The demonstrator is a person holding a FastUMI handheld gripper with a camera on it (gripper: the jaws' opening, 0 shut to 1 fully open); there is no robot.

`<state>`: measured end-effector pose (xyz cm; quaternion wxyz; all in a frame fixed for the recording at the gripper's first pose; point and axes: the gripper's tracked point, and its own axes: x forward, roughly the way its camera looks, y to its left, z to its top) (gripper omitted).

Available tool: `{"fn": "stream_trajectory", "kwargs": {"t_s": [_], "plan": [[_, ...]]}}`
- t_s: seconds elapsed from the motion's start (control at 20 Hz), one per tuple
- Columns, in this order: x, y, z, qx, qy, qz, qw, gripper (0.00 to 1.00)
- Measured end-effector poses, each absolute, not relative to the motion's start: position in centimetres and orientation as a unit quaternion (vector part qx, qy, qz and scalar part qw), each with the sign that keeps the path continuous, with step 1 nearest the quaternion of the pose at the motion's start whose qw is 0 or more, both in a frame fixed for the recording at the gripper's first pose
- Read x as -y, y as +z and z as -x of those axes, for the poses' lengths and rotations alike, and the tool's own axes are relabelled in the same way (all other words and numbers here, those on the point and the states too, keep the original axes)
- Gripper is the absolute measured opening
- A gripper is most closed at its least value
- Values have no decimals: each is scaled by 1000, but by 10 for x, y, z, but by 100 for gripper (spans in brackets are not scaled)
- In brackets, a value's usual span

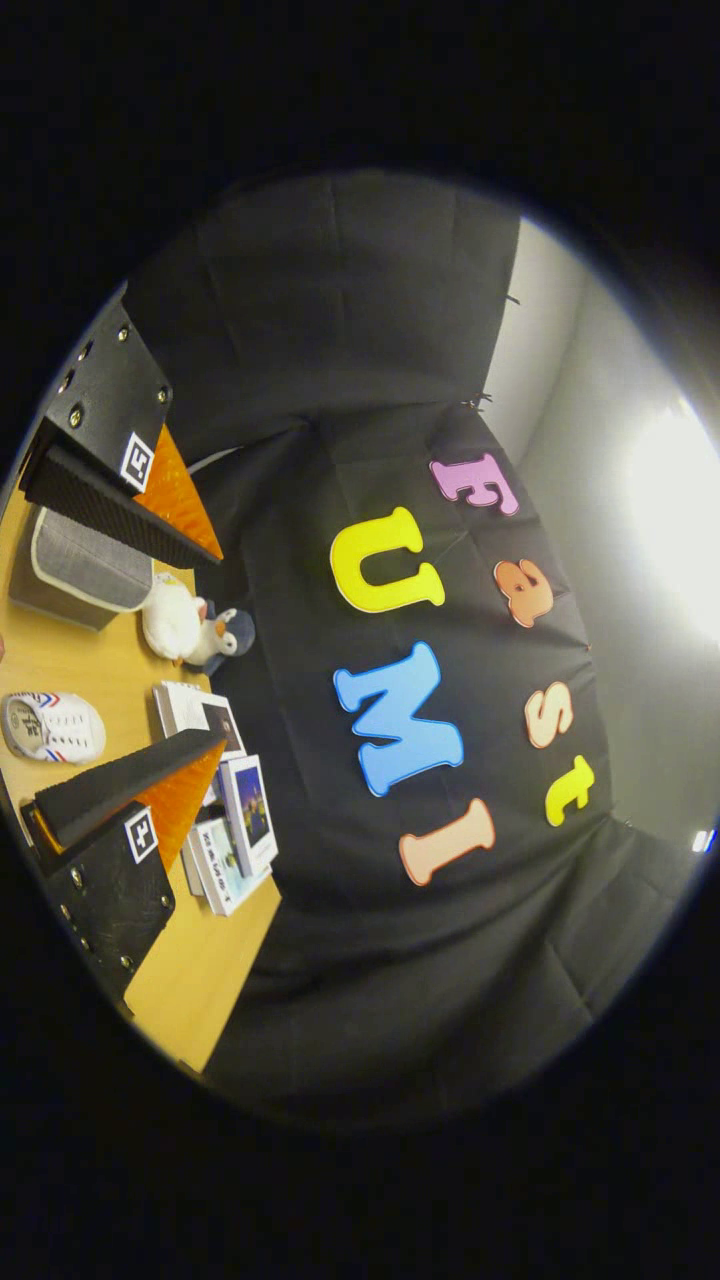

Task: Open the storage box then place both shoes into the box .Put the left shoe in first, then the right shoe, with the right side of both shoes facing outward in a uniform manner.

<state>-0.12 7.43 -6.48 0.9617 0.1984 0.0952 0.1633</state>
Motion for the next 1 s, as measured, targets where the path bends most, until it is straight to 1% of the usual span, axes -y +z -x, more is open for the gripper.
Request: {"fn": "stream_trajectory", "kwargs": {"t_s": [0.2, 0.45, 0.75, 1.0], "plan": [[-96, -92, 7, -155, 199, -297, 921, 99], [-130, -133, 24, -235, 228, -403, 855, 98], [-167, -173, 40, -305, 257, -475, 784, 98], [-189, -205, 48, -358, 264, -527, 724, 97]]}}
